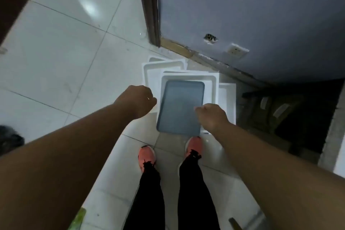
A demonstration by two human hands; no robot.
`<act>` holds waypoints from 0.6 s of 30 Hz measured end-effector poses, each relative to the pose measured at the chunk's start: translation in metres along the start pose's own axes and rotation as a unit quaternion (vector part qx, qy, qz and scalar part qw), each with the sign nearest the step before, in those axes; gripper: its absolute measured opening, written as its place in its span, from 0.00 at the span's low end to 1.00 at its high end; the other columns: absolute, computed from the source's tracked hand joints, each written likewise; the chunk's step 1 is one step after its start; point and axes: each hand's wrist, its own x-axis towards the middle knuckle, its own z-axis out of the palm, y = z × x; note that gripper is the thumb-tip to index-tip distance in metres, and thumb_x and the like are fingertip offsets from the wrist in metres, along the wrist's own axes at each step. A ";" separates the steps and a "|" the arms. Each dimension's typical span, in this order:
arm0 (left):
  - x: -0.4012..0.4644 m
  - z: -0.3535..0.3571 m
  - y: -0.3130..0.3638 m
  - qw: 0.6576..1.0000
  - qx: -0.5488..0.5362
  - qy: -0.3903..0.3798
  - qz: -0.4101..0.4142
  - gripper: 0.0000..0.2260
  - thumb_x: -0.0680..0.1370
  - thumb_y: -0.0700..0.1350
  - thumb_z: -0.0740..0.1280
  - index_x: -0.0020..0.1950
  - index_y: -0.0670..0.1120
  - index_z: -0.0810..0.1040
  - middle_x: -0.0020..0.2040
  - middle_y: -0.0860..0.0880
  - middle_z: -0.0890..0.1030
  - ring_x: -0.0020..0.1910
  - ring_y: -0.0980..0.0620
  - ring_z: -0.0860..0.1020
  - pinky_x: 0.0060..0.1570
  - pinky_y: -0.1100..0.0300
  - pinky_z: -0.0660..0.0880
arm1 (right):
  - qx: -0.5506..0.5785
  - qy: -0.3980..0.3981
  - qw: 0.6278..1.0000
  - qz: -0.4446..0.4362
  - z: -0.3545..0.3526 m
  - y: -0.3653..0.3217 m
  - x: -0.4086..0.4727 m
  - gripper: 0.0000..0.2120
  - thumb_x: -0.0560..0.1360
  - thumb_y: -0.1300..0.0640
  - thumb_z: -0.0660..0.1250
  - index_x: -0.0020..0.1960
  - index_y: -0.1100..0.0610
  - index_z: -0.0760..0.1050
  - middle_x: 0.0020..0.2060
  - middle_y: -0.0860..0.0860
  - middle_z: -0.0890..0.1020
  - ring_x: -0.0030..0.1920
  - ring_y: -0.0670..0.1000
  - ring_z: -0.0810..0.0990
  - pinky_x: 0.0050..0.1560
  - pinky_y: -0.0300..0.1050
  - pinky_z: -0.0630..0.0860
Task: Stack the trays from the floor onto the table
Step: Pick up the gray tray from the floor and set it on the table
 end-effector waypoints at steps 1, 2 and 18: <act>0.014 0.014 -0.003 1.000 -0.011 -0.007 -0.005 0.13 0.78 0.51 0.59 0.40 0.46 0.78 0.45 0.45 0.82 0.46 0.43 0.77 0.43 0.56 0.69 | 0.004 -0.006 1.000 0.009 0.007 0.007 0.013 0.17 0.78 0.49 0.60 0.49 0.62 0.80 0.45 0.55 0.82 0.48 0.58 0.80 0.48 0.47 0.75; 0.029 0.029 -0.008 1.000 -0.024 -0.003 -0.019 0.13 0.78 0.51 0.60 0.43 0.47 0.80 0.48 0.47 0.83 0.48 0.43 0.77 0.45 0.56 0.71 | 0.003 0.006 1.000 0.020 0.015 0.015 0.030 0.16 0.78 0.51 0.60 0.49 0.62 0.80 0.44 0.55 0.82 0.47 0.57 0.79 0.45 0.46 0.74; 0.153 0.210 -0.052 0.986 -0.060 -0.061 -0.142 0.07 0.79 0.43 0.68 0.50 0.40 0.78 0.49 0.41 0.80 0.47 0.41 0.81 0.50 0.49 0.81 | -0.114 0.112 0.984 0.080 0.088 0.093 0.188 0.06 0.79 0.59 0.63 0.49 0.61 0.77 0.49 0.58 0.80 0.53 0.59 0.81 0.43 0.44 0.70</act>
